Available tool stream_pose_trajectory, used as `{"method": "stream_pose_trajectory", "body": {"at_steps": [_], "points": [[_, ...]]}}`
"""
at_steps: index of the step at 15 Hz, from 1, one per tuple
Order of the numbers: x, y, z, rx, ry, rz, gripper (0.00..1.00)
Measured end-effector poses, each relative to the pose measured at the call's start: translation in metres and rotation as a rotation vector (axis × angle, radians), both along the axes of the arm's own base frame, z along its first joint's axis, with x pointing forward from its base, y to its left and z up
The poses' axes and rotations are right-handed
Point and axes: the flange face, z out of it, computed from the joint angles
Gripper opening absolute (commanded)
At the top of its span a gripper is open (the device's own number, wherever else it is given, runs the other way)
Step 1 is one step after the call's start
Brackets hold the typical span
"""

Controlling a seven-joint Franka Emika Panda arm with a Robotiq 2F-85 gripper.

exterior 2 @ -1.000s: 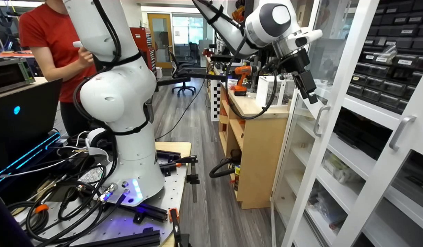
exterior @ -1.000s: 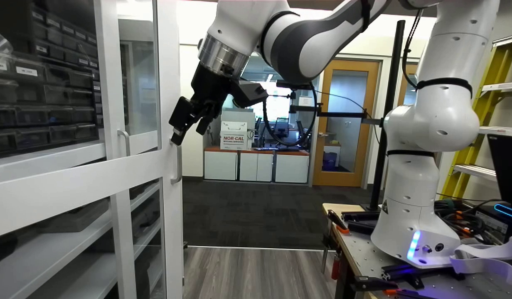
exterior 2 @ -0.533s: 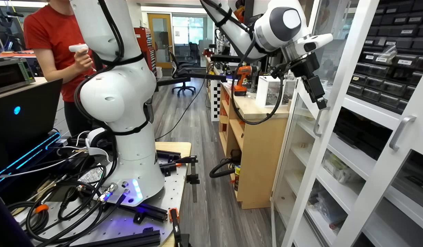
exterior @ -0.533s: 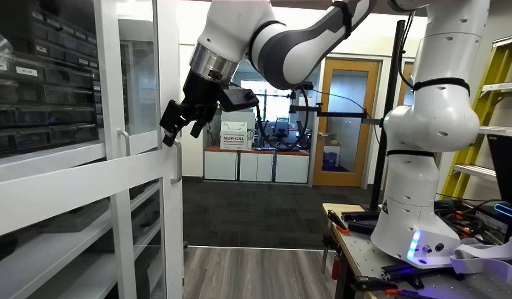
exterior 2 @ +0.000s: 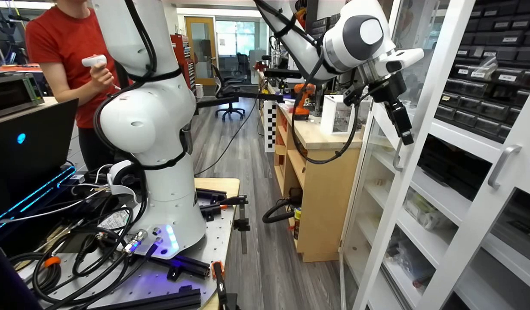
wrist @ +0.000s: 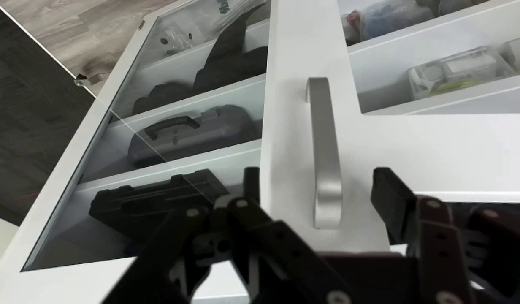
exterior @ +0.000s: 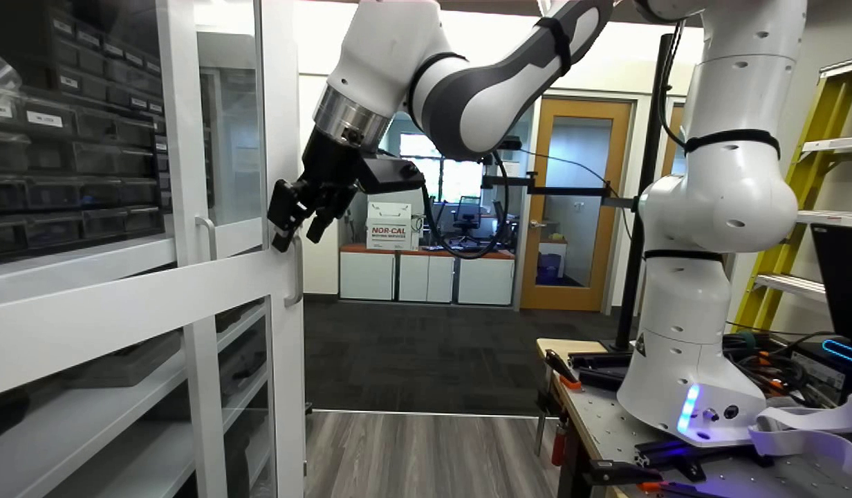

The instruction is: Close the cabinet door

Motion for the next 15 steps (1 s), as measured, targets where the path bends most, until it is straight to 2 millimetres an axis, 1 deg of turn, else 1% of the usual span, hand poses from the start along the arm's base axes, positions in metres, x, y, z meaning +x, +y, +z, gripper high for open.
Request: {"method": "stream_pose_trajectory", "body": {"at_steps": [3, 6, 7, 9, 15], "points": [[0.0017, 0.0009, 0.0003, 0.015, -0.017, 0.011, 0.19], [0.0021, 0.0016, 0.0012, 0.023, -0.025, 0.013, 0.02], [0.0022, 0.0014, 0.0014, 0.025, -0.026, 0.012, 0.01], [0.0023, -0.0013, 0.0012, 0.023, -0.026, 0.013, 0.04], [0.0022, -0.0016, 0.0013, 0.02, -0.023, 0.02, 0.04]]}}
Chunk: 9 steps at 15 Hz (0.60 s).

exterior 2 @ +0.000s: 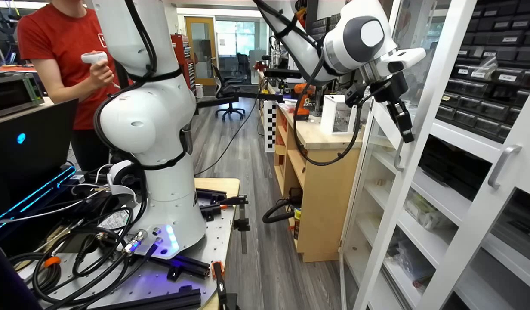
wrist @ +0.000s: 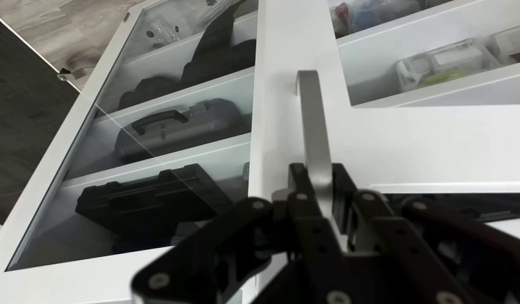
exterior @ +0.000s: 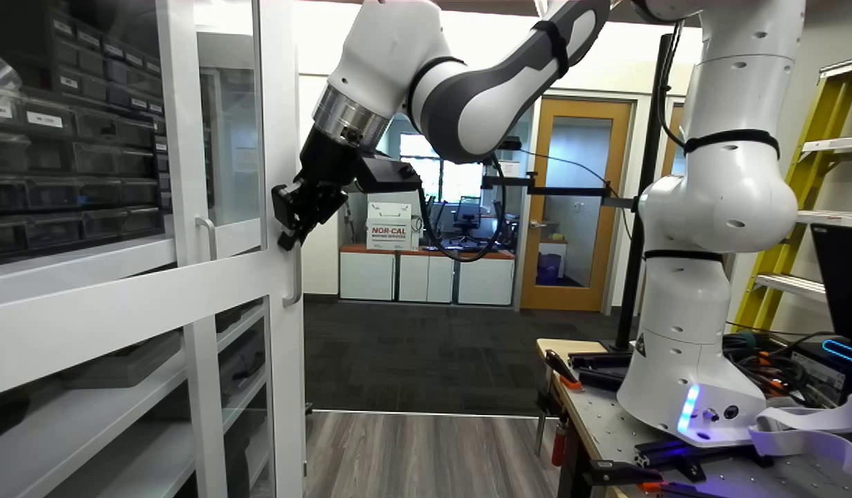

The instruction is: Close the cabinet door

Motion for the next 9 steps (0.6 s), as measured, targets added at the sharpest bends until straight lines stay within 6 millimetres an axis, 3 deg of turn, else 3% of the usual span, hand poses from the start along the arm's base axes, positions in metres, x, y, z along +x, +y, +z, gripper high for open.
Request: {"method": "stream_pose_trajectory", "body": {"at_steps": [5, 9], "points": [[0.005, -0.005, 0.002, 0.011, 0.021, 0.03, 0.04], [0.02, -0.013, 0.004, 0.018, 0.04, 0.065, 0.04]]}}
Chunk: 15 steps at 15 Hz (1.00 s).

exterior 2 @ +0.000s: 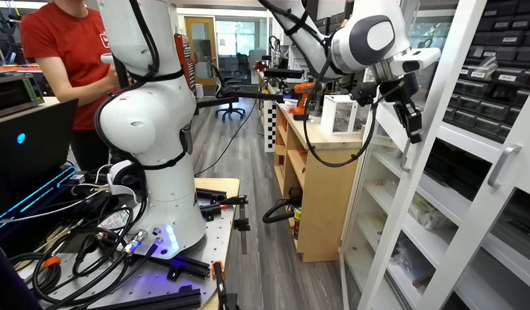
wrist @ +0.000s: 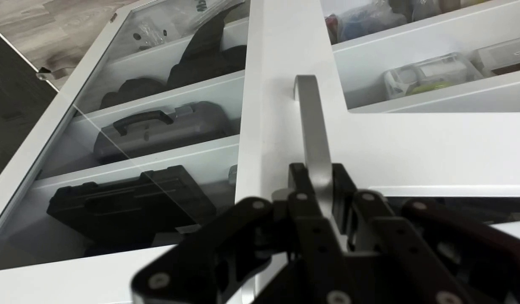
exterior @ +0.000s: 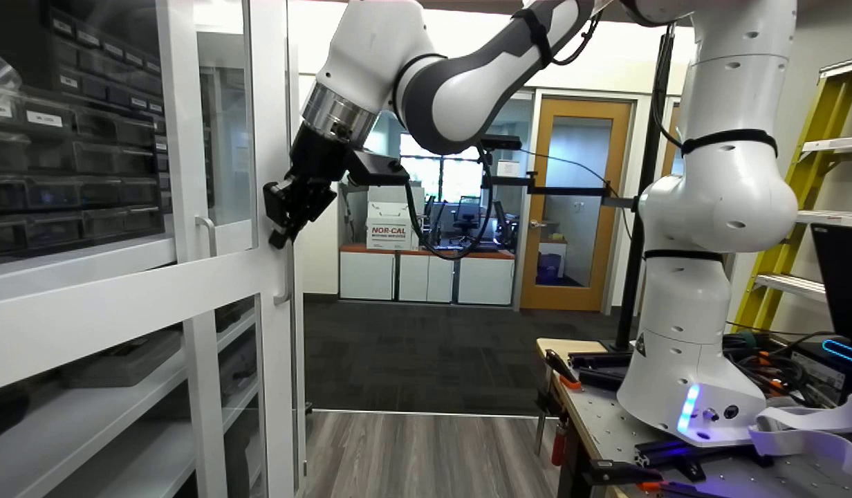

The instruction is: Close the cabinet door

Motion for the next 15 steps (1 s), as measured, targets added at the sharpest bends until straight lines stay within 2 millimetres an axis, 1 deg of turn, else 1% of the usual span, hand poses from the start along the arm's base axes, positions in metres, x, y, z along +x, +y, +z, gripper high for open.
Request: {"method": "stream_pose_trajectory", "body": {"at_steps": [9, 15], "points": [[0.054, -0.017, 0.002, -0.016, 0.017, 0.093, 0.04], [0.095, -0.021, 0.004, -0.05, 0.045, 0.145, 0.04]]}}
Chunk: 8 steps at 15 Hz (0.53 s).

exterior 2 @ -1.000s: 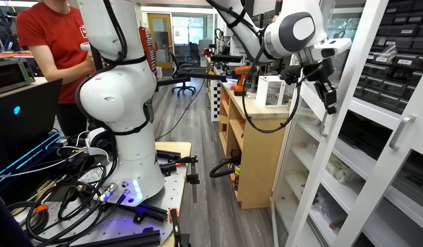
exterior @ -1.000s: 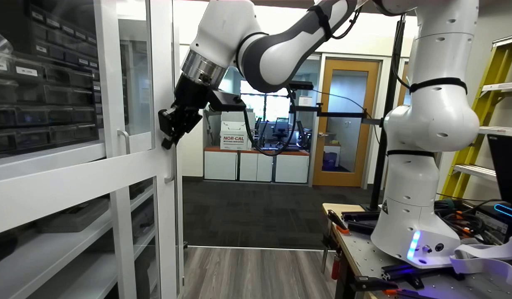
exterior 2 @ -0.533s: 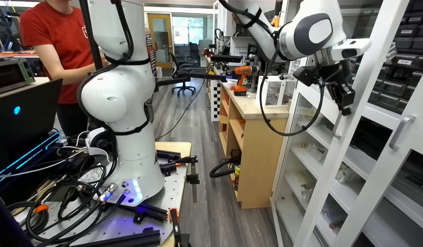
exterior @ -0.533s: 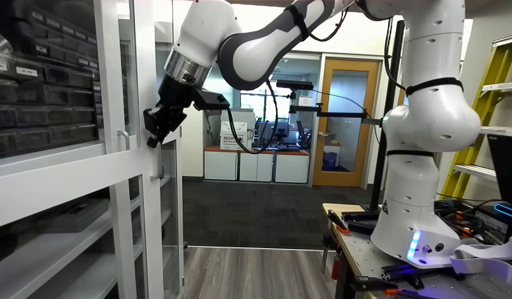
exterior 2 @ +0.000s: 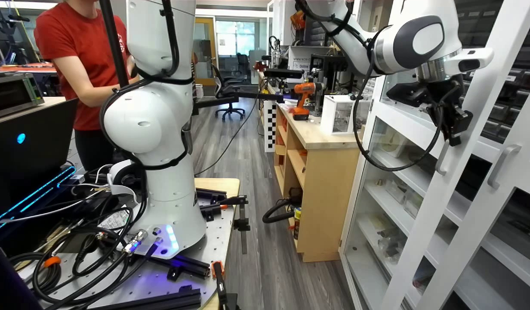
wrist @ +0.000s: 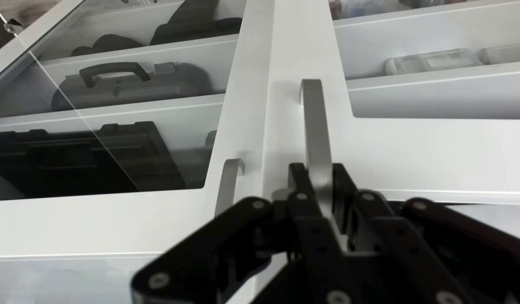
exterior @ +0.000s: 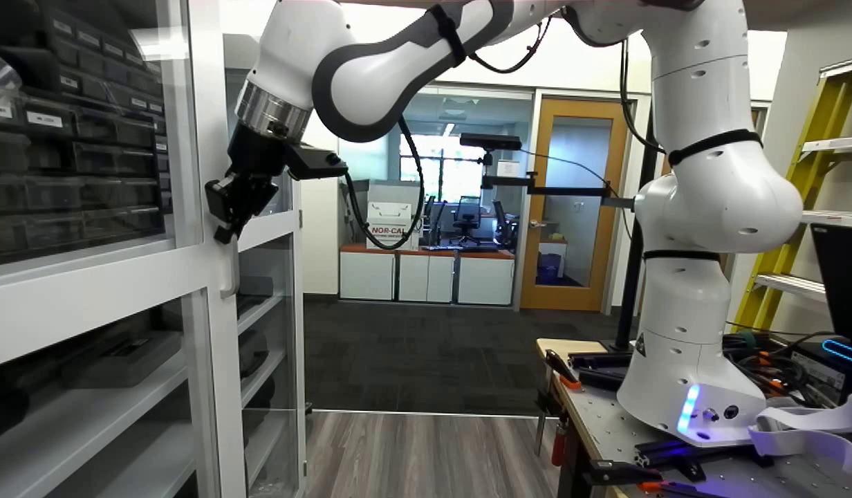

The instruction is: Close the cabinet door

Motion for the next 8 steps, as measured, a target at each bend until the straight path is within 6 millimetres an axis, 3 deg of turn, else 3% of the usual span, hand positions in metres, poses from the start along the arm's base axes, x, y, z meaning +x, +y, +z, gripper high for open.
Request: {"method": "stream_pose_trajectory", "body": {"at_steps": [8], "points": [[0.052, -0.002, 0.0, -0.037, 0.002, 0.07, 0.04]]}}
